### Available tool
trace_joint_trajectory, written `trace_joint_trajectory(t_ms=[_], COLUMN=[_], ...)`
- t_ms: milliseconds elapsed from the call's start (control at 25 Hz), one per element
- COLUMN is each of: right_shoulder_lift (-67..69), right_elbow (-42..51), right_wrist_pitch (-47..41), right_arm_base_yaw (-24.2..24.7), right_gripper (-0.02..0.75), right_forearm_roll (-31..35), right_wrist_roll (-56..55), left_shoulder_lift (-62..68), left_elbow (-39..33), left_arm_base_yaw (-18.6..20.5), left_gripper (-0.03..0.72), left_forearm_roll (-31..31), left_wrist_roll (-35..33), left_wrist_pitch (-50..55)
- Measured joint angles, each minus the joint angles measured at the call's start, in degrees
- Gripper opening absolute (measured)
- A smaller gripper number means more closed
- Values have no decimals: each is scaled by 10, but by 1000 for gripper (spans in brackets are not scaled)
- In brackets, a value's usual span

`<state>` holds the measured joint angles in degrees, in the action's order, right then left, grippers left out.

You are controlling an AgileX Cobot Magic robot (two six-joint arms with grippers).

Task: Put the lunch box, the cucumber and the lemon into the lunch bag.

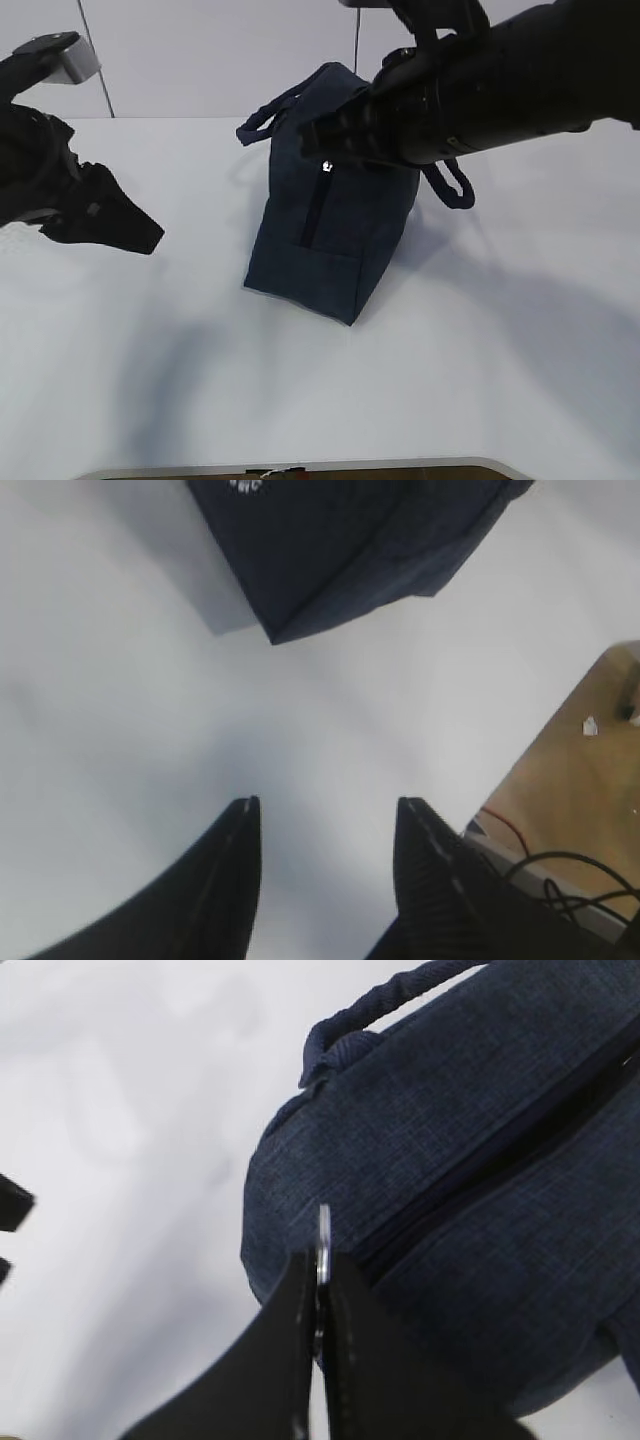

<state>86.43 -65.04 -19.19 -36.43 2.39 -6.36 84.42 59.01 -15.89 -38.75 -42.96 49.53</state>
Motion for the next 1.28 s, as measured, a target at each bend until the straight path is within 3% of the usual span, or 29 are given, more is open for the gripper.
trace_joint_trajectory(t_ms=[200, 480, 880, 1120, 1280], right_shoulder_lift=[0, 0, 0, 0, 0], right_elbow=[-9, -12, -12, -12, -12], right_wrist_pitch=[-22, -33, -42, -42, -42], right_arm_base_yaw=[0, 0, 0, 0, 0], right_gripper=[5, 5, 5, 5, 5], right_forearm_roll=[20, 47, 48, 52, 52], right_wrist_roll=[0, 0, -1, -1, -1], left_shoulder_lift=[0, 3, 53, 78, 95], left_elbow=[-28, -32, -32, -32, -32], left_arm_base_yaw=[0, -18, -107, -123, -127], left_gripper=[319, 319, 319, 319, 319], left_forearm_roll=[-76, -148, -184, -197, -252], left_wrist_roll=[-107, -208, -257, -268, -315], left_wrist_pitch=[-57, -110, -174, -216, -226])
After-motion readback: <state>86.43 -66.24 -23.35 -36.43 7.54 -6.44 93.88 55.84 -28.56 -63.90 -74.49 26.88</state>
